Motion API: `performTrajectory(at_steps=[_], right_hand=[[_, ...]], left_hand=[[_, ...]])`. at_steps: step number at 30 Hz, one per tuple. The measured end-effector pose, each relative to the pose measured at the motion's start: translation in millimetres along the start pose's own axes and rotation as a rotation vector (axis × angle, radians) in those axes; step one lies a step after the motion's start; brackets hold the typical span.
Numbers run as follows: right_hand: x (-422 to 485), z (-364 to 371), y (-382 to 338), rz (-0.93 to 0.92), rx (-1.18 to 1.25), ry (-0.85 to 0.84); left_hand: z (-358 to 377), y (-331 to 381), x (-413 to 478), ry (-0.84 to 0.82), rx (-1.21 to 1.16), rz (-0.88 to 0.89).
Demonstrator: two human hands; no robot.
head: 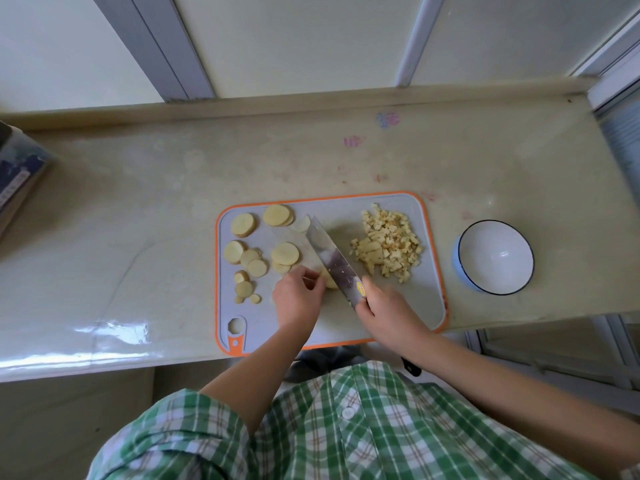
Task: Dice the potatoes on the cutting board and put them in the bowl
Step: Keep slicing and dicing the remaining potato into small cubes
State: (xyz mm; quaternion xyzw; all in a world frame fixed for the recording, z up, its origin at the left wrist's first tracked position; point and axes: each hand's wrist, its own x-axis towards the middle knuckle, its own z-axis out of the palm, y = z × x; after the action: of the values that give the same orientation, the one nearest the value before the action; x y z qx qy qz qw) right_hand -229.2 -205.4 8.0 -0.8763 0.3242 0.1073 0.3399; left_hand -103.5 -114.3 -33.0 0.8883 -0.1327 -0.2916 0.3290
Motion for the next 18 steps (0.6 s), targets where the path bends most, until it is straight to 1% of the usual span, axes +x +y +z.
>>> performTrajectory(at_steps=[5,13,18], right_hand=[[-3,7,0,0.013,-0.054,-0.031],[0,12,-2,0.062,-0.036,-0.084],[4,21,-4,0.078,-0.019,-0.077]], left_hand=[[4,3,2,0.008,0.005,-0.021],[9,2,7,0.001,-0.002,-0.040],[8,4,6,-0.008,0.000,-0.026]])
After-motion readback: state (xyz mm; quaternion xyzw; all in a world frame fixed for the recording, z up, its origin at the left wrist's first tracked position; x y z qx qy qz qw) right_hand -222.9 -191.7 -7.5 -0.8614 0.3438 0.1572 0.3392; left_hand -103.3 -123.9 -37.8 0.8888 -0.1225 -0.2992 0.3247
